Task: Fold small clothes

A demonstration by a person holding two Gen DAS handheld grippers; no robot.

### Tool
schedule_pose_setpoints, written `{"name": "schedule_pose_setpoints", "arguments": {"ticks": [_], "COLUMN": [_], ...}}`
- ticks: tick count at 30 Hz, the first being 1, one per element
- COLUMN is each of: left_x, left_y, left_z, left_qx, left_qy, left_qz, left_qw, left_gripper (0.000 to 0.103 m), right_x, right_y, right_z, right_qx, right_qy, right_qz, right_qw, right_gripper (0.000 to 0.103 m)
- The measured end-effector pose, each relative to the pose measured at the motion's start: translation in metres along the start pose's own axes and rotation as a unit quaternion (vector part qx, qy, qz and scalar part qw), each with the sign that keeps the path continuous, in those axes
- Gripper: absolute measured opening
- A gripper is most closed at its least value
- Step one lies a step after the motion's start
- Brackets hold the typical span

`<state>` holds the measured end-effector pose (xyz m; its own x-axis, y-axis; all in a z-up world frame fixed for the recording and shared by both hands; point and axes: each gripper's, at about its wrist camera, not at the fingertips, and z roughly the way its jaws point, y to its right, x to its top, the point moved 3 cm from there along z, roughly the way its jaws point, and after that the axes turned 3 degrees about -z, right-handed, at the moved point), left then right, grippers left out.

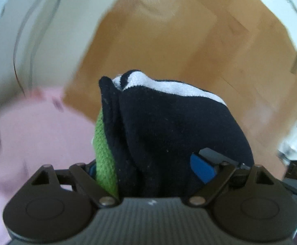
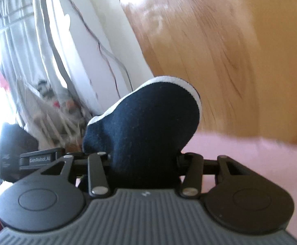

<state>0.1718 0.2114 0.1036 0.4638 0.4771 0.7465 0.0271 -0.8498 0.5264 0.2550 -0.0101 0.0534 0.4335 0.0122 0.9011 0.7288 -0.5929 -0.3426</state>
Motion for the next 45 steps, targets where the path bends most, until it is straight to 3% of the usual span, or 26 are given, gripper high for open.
{"name": "schedule_pose_setpoints", "arguments": {"ticks": [3, 4, 6, 7, 11, 16, 20, 24, 26, 30, 35, 40, 45], "left_x": [0.023, 0.022, 0.01, 0.003, -0.016, -0.015, -0.05, -0.107, -0.133, -0.171, -0.18, -0.184, -0.184], "left_y": [-0.02, -0.031, -0.049, -0.053, -0.046, -0.025, 0.006, 0.039, 0.054, 0.079, 0.084, 0.082, 0.082], "left_z": [0.046, 0.066, 0.1, 0.109, 0.119, 0.091, 0.046, 0.012, 0.0, -0.018, -0.025, -0.036, -0.034], "left_qx": [0.06, 0.076, 0.109, 0.119, 0.157, 0.172, 0.202, 0.253, 0.275, 0.307, 0.327, 0.343, 0.35], "left_qy": [0.002, -0.015, -0.059, -0.069, -0.067, -0.052, -0.032, -0.018, -0.013, -0.004, 0.0, 0.021, 0.019], "left_qz": [-0.025, -0.045, -0.08, -0.085, -0.055, -0.062, -0.024, 0.04, 0.069, 0.113, 0.128, 0.117, 0.119], "left_qw": [0.9979, 0.9959, 0.9891, 0.9869, 0.9838, 0.9818, 0.9786, 0.9665, 0.9589, 0.9449, 0.9363, 0.9319, 0.9288], "left_gripper": [0.092, 0.092, 0.09, 0.09, 0.094, 0.098, 0.103, 0.103, 0.103, 0.103, 0.103, 0.103, 0.103], "right_x": [0.014, 0.012, -0.001, -0.01, -0.04, -0.053, -0.066, -0.098, -0.103, -0.121, -0.139, -0.139, -0.141], "right_y": [0.026, 0.039, 0.068, 0.081, 0.109, 0.099, 0.066, 0.033, 0.017, 0.001, -0.008, -0.005, 0.006], "right_z": [0.051, 0.067, 0.094, 0.099, 0.065, 0.005, -0.034, -0.077, -0.066, -0.086, -0.11, -0.117, -0.12], "right_qx": [-0.008, -0.032, -0.126, -0.169, -0.186, -0.195, -0.188, -0.189, -0.198, -0.209, -0.232, -0.233, -0.231], "right_qy": [0.02, 0.013, -0.027, -0.045, -0.045, -0.029, -0.031, -0.042, -0.046, -0.051, -0.035, -0.002, -0.005], "right_qz": [-0.006, 0.0, 0.024, 0.032, 0.032, 0.034, 0.047, 0.034, 0.027, 0.029, 0.014, 0.032, 0.067], "right_qw": [1.0, 0.999, 0.991, 0.984, 0.981, 0.98, 0.981, 0.98, 0.979, 0.976, 0.972, 0.972, 0.971], "right_gripper": [0.058, 0.067, 0.071, 0.071, 0.07, 0.07, 0.072, 0.073, 0.075, 0.077, 0.081, 0.087, 0.087]}}
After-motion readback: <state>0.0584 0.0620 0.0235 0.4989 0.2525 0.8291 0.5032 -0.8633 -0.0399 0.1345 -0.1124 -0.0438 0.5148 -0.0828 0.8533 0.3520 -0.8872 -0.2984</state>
